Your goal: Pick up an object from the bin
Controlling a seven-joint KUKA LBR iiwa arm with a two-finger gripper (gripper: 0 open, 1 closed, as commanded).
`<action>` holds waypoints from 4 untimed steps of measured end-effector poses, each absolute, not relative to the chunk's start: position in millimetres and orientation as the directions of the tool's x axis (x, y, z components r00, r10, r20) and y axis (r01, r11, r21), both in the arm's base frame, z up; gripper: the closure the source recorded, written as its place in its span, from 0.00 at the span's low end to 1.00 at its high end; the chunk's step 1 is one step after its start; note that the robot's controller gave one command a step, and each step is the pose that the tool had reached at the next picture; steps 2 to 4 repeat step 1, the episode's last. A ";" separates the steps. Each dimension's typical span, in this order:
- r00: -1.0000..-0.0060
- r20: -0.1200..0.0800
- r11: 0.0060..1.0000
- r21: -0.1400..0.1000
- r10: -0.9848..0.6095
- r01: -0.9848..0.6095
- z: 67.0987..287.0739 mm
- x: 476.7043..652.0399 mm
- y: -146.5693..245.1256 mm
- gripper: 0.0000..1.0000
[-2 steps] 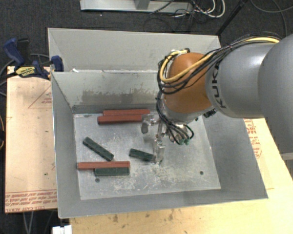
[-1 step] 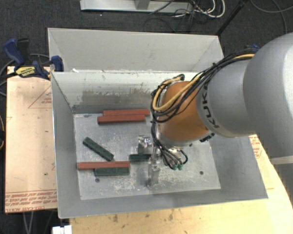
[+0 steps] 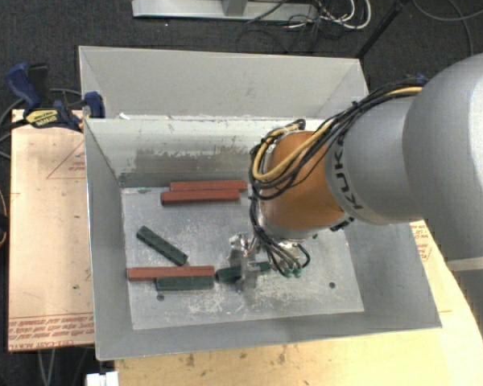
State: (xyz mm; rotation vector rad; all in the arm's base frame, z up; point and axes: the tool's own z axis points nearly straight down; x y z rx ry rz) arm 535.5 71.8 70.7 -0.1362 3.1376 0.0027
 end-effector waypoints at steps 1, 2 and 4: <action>-0.908 -0.009 0.908 -0.002 -0.419 -0.419 218.9 518.1 65.7 1.00; -0.908 -0.009 0.908 -0.002 -0.419 -0.419 218.9 518.1 65.7 1.00; -0.908 -0.009 0.908 -0.002 -0.419 -0.419 218.9 518.1 65.7 1.00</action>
Offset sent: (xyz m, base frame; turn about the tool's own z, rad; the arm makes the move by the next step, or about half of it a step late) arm -0.0191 -0.0067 0.1454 -0.3469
